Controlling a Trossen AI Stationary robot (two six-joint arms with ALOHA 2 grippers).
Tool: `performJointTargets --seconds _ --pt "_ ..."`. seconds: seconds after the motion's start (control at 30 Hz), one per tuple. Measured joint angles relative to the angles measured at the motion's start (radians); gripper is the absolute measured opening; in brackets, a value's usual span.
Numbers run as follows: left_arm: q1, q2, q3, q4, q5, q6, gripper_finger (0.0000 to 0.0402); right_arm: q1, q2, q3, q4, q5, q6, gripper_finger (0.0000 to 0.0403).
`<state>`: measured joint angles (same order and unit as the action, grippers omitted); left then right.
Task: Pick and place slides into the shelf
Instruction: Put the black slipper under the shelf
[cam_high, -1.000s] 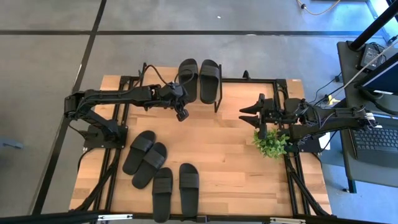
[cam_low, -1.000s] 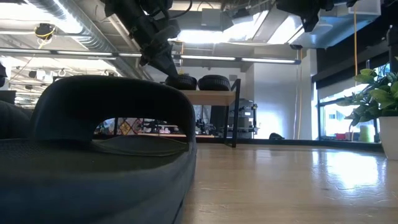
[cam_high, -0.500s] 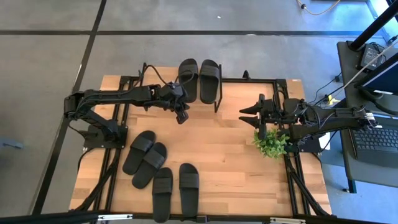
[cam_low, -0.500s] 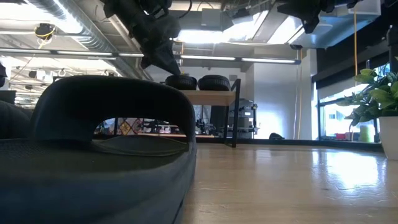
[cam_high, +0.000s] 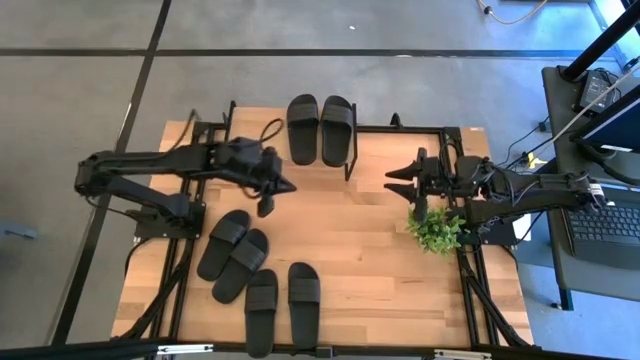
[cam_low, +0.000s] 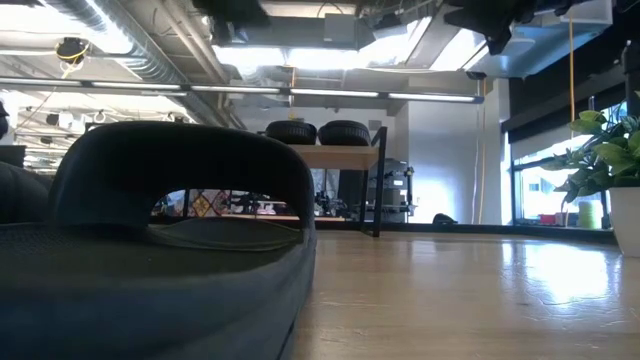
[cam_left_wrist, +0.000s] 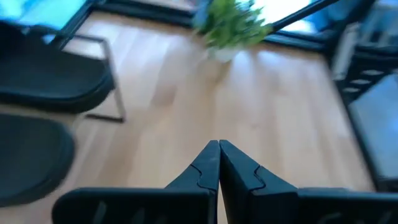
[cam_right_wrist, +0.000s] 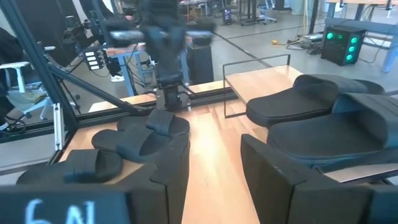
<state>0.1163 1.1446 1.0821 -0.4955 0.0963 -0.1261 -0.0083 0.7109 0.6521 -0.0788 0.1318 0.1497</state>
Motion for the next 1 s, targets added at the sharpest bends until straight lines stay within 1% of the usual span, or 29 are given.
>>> performJointTargets --seconds 0.17,0.3,0.5,0.6,0.7,0.77,0.9,1.0 --pt "-0.077 -0.082 0.001 0.017 0.0 -0.003 0.0004 -0.021 0.001 0.0 0.009 0.0 -0.001 0.0145" --pt "-0.111 -0.124 0.001 0.021 0.0 -0.003 0.0004 -0.038 0.002 0.0 0.009 -0.001 -0.005 0.0145" --pt "-0.135 -0.138 0.001 0.024 -0.003 0.004 0.0004 -0.054 0.008 0.0 0.007 -0.001 -0.029 0.0145" --pt "-0.136 -0.138 0.001 0.025 -0.033 0.005 0.0012 -0.054 0.015 0.0 0.005 -0.002 -0.039 0.0145" --pt "-0.136 -0.132 0.001 0.024 -0.091 -0.002 0.0032 -0.054 0.023 0.001 0.007 -0.002 -0.05 0.0145" --pt "-0.136 -0.132 0.001 0.024 -0.108 -0.004 0.0051 -0.054 0.029 0.001 0.004 -0.002 -0.05 0.0145" --pt "-0.136 -0.132 0.001 0.03 -0.083 -0.029 0.0102 -0.054 0.039 0.001 -0.004 -0.002 -0.05 0.0145" --pt "-0.145 -0.132 0.001 0.035 -0.085 -0.006 0.0141 -0.054 0.043 0.001 -0.006 -0.003 -0.055 0.0145"
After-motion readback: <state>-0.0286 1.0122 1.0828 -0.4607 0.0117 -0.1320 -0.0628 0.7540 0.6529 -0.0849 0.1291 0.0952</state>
